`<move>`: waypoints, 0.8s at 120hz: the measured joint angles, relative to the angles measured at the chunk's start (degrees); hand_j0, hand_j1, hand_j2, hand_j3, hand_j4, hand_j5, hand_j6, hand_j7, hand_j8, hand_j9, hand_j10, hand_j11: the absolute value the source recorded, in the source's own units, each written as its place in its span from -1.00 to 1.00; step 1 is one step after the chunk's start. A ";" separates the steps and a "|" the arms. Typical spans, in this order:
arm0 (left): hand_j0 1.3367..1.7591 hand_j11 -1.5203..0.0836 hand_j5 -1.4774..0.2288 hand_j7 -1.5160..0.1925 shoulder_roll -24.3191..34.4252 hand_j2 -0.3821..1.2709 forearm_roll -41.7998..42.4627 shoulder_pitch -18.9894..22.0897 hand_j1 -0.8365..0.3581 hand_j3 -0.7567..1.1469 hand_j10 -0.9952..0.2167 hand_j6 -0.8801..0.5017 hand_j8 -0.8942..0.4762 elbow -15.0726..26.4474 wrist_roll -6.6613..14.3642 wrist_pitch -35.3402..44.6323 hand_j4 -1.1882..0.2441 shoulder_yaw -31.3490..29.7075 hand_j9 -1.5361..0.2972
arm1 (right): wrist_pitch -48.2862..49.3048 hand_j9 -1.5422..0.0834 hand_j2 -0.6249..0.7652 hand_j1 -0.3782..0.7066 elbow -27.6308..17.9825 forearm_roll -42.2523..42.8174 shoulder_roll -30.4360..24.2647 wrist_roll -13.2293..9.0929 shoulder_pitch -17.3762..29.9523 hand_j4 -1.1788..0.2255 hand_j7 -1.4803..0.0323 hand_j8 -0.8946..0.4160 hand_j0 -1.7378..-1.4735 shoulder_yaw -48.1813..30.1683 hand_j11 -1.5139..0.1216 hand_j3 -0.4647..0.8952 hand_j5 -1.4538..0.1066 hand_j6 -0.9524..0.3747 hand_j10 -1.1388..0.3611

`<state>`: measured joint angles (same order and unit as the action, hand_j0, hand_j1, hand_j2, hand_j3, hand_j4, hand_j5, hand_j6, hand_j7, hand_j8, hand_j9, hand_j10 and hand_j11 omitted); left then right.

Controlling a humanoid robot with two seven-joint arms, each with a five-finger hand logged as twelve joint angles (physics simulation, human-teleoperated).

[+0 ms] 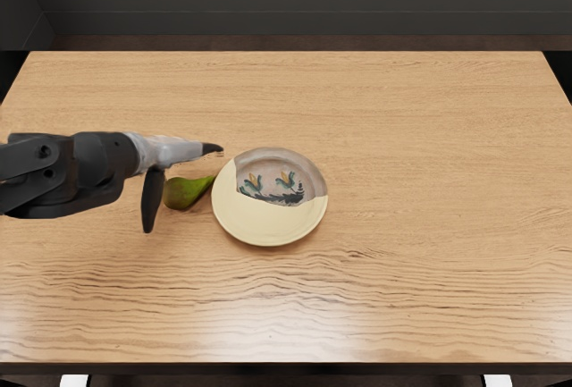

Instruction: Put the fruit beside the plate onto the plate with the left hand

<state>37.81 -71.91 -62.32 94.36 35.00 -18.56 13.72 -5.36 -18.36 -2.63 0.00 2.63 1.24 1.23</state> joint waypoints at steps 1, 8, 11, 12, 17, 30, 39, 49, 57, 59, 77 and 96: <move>0.52 0.90 0.73 0.77 -0.01 -0.54 -0.22 0.00 0.98 -0.20 0.64 0.27 0.30 0.02 0.00 0.24 0.65 0.00 0.68 | 0.00 0.86 -0.11 -0.89 0.01 0.00 0.00 0.00 -0.01 0.64 0.92 0.33 -0.40 0.00 0.81 -0.32 0.82 0.40 0.49; 0.52 0.90 0.73 0.77 -0.08 -0.54 -1.76 0.47 0.98 -0.20 0.64 0.27 0.30 0.10 0.00 2.11 0.65 -0.03 0.68 | 0.00 0.86 -0.11 -0.89 0.04 0.00 0.00 0.00 -0.05 0.64 0.92 0.33 -0.40 0.00 0.81 -0.32 0.82 0.40 0.49; 0.52 0.90 0.73 0.77 -0.28 -0.54 -2.62 0.98 0.98 -0.20 0.64 0.27 0.30 0.12 0.00 2.82 0.65 -0.05 0.68 | 0.00 0.86 -0.11 -0.89 0.04 0.00 0.00 0.00 -0.05 0.64 0.92 0.33 -0.40 -0.01 0.81 -0.32 0.82 0.40 0.49; 0.52 0.90 0.73 0.77 -0.44 -0.54 -2.91 1.18 0.98 -0.20 0.64 0.27 0.30 0.13 0.00 3.03 0.65 -0.05 0.68 | 0.00 0.86 -0.11 -0.89 0.05 0.00 0.00 0.00 -0.05 0.64 0.92 0.33 -0.40 -0.01 0.81 -0.32 0.82 0.40 0.49; 0.52 0.90 0.73 0.77 -0.87 -0.54 -4.11 1.76 0.98 -0.20 0.64 0.27 0.30 0.16 0.00 3.86 0.65 -0.07 0.68 | 0.00 0.86 -0.11 -0.89 0.06 0.00 0.00 0.00 -0.07 0.64 0.92 0.33 -0.40 -0.03 0.81 -0.32 0.82 0.40 0.49; 0.52 0.90 0.73 0.77 -2.12 -0.54 -5.70 3.46 0.98 -0.20 0.64 0.27 0.30 0.09 0.00 4.80 0.65 -0.26 0.68 | 0.00 0.86 -0.11 -0.89 0.07 0.00 0.00 0.00 -0.09 0.64 0.92 0.33 -0.40 -0.07 0.81 -0.32 0.82 0.40 0.49; 0.52 0.90 0.73 0.77 -2.12 -0.54 -6.14 3.83 0.98 -0.20 0.64 0.27 0.30 0.06 0.00 4.90 0.65 -0.41 0.68 | 0.00 0.86 -0.11 -0.89 0.07 0.00 0.00 0.00 -0.09 0.64 0.92 0.33 -0.40 -0.08 0.81 -0.32 0.82 0.40 0.49; 0.52 0.90 0.73 0.77 -2.12 -0.54 -6.37 3.87 0.98 -0.20 0.64 0.27 0.30 -0.02 0.00 4.94 0.65 -0.95 0.68 | 0.00 0.86 -0.11 -0.89 0.07 0.00 0.00 0.00 -0.10 0.64 0.92 0.33 -0.40 -0.08 0.81 -0.32 0.82 0.40 0.49; 0.52 0.89 0.73 0.77 -2.12 -0.53 -6.46 3.81 0.98 -0.20 0.63 0.26 0.29 -0.19 0.00 4.97 0.65 -1.46 0.67 | 0.00 0.86 -0.11 -0.89 0.07 0.00 0.00 0.00 -0.10 0.64 0.92 0.33 -0.40 -0.09 0.81 -0.32 0.82 0.40 0.49; 0.52 0.89 0.72 0.77 -2.12 -0.53 -6.47 3.79 0.97 -0.20 0.63 0.26 0.29 -0.28 0.00 4.98 0.65 -1.55 0.67 | 0.00 0.86 -0.11 -0.89 0.07 0.00 0.00 0.00 -0.10 0.64 0.92 0.33 -0.40 -0.09 0.81 -0.32 0.82 0.40 0.49; 0.52 0.83 0.67 0.71 -2.37 -0.53 -6.59 3.69 0.90 -0.20 0.57 0.21 0.24 -2.10 0.00 5.22 0.60 -1.92 0.62 | 0.00 0.86 -0.11 -0.89 0.07 0.00 0.00 0.00 -0.10 0.64 0.92 0.33 -0.40 -0.09 0.81 -0.32 0.82 0.40 0.49; 0.52 0.75 0.60 0.64 -2.43 -0.51 -7.07 3.99 0.81 -0.20 0.49 0.14 0.17 -3.06 0.00 5.53 0.53 -2.01 0.55 | 0.00 0.86 -0.11 -0.89 0.07 0.00 0.00 0.00 -0.15 0.64 0.92 0.33 -0.40 -0.09 0.81 -0.32 0.82 0.40 0.49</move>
<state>35.37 -78.97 -58.33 91.31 35.00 -13.03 11.71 -5.36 -18.28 -2.63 0.00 2.64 1.09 1.14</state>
